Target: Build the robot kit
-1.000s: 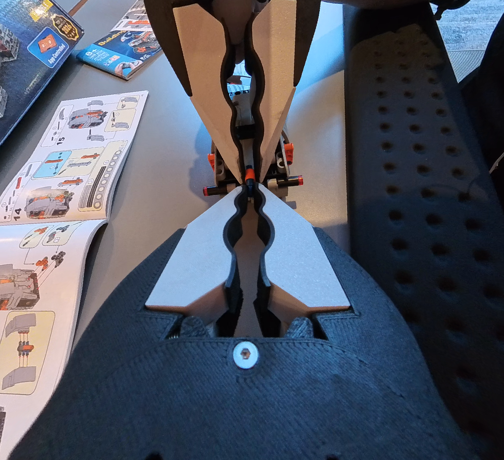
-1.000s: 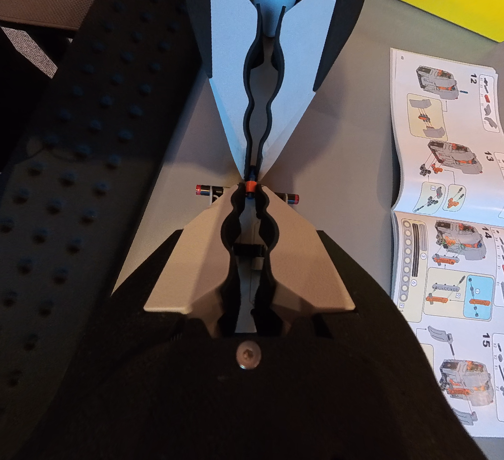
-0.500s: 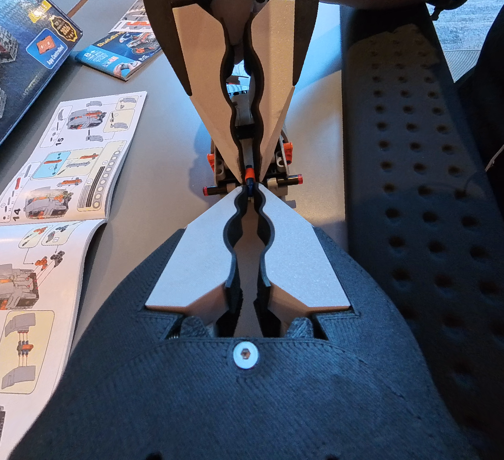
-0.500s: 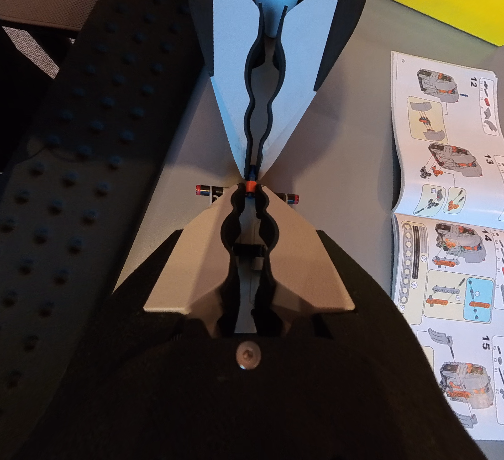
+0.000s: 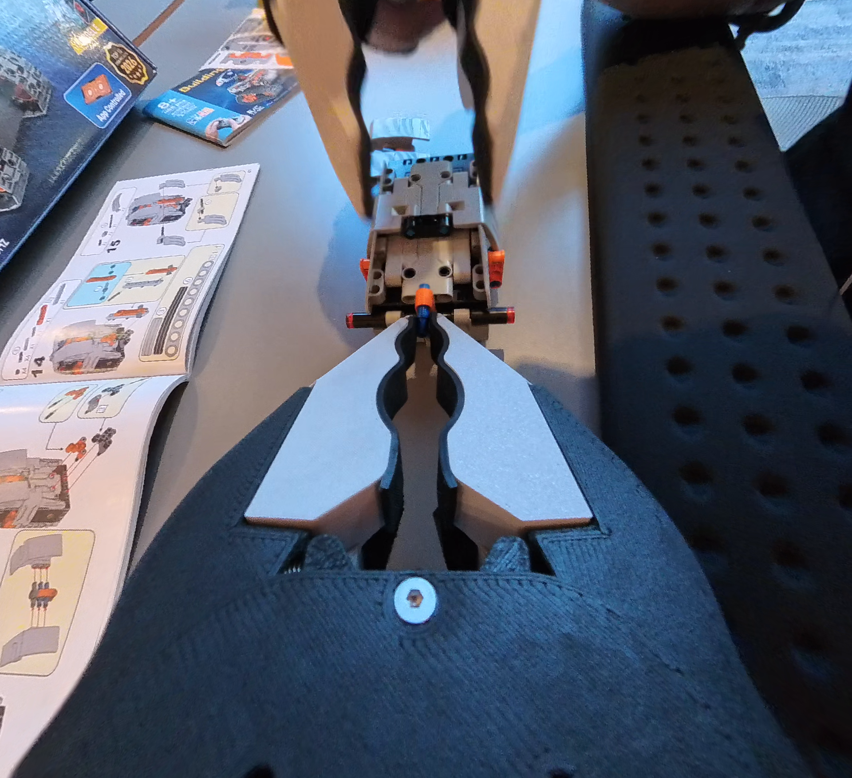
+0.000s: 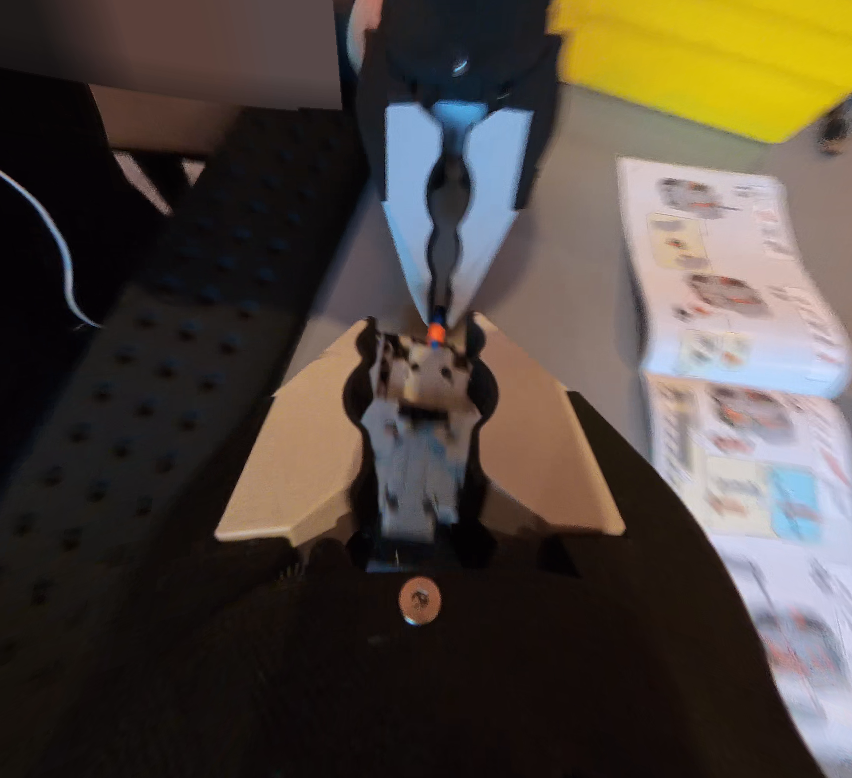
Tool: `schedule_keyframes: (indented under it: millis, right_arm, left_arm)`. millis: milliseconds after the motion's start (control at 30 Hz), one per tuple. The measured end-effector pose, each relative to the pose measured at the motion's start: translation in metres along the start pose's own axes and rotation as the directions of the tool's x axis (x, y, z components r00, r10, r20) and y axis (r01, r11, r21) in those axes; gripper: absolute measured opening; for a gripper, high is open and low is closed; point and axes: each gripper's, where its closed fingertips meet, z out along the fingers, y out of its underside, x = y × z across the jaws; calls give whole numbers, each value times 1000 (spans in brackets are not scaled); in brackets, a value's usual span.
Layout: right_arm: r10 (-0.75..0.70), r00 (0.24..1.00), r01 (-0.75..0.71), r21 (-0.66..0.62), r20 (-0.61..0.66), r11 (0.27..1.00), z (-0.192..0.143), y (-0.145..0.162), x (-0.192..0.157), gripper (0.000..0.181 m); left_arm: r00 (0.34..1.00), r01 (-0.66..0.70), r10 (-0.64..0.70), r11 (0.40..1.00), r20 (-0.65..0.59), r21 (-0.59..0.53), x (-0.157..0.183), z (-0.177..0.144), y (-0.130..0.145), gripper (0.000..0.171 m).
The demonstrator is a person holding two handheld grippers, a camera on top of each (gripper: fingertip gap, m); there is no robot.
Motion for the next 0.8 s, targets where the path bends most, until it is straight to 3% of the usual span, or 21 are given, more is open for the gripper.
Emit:
schedule_keyframes:
  millis: [67,167,267,367,467,567,667,733,800]
  right_arm:
    - [12,993,-17,-36,-121,999,-37,13,14,42]
    - [96,936,-140,-107,-338,984,-100,61,35,54]
    - [215,908,-262,-86,-361,961,-123,102,18,61]
    - [230,908,-285,-112,-350,952,-112,134,8,62]
    - [220,906,-292,-156,-363,944,-92,140,15,68]
    - [428,796,-528,-146,-428,836,-91,150,24,69]
    - [637,635,-707,3,-437,707,-90,144,18,69]
    - [665,577,-724,80,-475,685,-89,141,15,64]
    - [586,578,-706,12,-568,708,-93,155,13,59]
  left_arm:
    - [1000,6,-6,1000,7,2,-1,0,0,2]
    - [1000,6,-6,1000,12,15,-1,0,-1,6]
    - [1000,24,-24,999,15,27,-3,-1,-3,12]
    - [998,62,-62,996,-3,59,-4,-5,-7,13]
    - [996,88,-89,993,5,83,-7,-9,-11,11]
    - [996,87,-89,993,28,83,-8,-11,-11,9]
    - [996,81,-84,995,40,64,-6,-11,-7,8]
    - [996,74,-76,996,46,59,-6,-11,-6,6]
    - [996,84,-86,994,37,70,-7,-11,-7,6]
